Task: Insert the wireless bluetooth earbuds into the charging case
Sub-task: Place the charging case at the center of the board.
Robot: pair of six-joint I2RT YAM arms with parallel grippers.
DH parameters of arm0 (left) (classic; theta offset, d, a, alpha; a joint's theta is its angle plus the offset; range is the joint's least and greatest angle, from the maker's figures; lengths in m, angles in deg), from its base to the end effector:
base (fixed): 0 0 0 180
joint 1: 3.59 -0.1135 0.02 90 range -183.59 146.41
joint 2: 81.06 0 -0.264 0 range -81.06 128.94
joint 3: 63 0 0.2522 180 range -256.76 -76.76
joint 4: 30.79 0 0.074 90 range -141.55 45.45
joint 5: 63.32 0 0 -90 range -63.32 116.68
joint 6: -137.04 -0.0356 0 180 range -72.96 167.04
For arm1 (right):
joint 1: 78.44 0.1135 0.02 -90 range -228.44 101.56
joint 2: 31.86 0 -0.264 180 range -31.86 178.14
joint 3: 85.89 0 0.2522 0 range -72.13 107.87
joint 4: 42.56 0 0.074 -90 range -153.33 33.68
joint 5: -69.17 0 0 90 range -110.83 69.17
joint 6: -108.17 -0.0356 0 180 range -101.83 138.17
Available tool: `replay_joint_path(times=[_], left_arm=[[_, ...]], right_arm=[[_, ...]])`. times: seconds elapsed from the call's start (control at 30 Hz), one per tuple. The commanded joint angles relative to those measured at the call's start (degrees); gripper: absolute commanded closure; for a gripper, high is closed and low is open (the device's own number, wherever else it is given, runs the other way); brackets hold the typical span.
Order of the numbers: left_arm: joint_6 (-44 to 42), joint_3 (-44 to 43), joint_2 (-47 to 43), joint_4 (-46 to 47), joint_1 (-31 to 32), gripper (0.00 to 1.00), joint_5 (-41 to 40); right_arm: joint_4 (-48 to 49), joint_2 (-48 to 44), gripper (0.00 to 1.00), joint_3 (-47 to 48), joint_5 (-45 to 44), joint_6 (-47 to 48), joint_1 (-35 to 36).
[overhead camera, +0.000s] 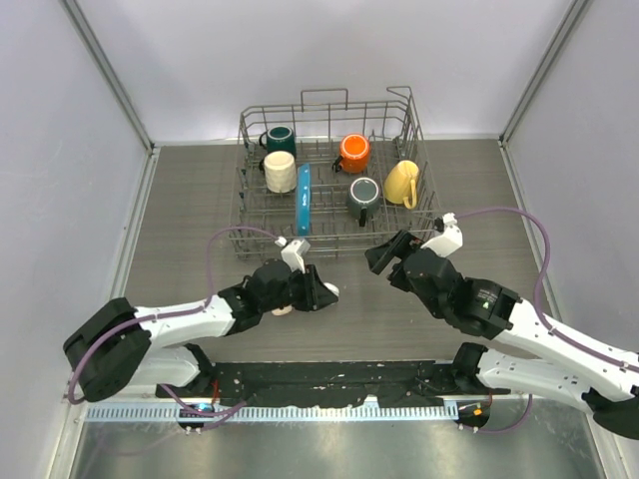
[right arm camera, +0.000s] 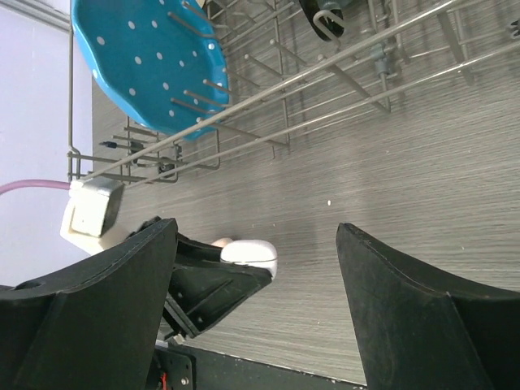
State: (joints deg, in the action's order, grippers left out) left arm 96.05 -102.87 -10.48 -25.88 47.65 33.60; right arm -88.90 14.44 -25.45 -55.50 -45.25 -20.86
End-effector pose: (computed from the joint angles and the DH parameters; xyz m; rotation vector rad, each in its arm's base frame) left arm 0.1516 -0.1957 0.1861 0.1287 2.2416 -1.1671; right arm 0.1080 0.1323 0.3109 0.4600 2.0416 0.6739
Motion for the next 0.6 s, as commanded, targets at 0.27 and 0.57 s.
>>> replay_joint_path(times=[0.27, 0.57], left_arm=[[13.38, 0.97, 12.2, 7.77, 6.41, 0.91, -13.33], [16.55, 2.73, 16.86, 13.41, 6.85, 0.81, -15.44]], right_arm=[[-0.29, 0.72, 0.16, 0.52, -3.29, 0.22, 0.07], [-0.21, 1.16, 0.16, 0.61, -2.94, 1.02, -0.01]])
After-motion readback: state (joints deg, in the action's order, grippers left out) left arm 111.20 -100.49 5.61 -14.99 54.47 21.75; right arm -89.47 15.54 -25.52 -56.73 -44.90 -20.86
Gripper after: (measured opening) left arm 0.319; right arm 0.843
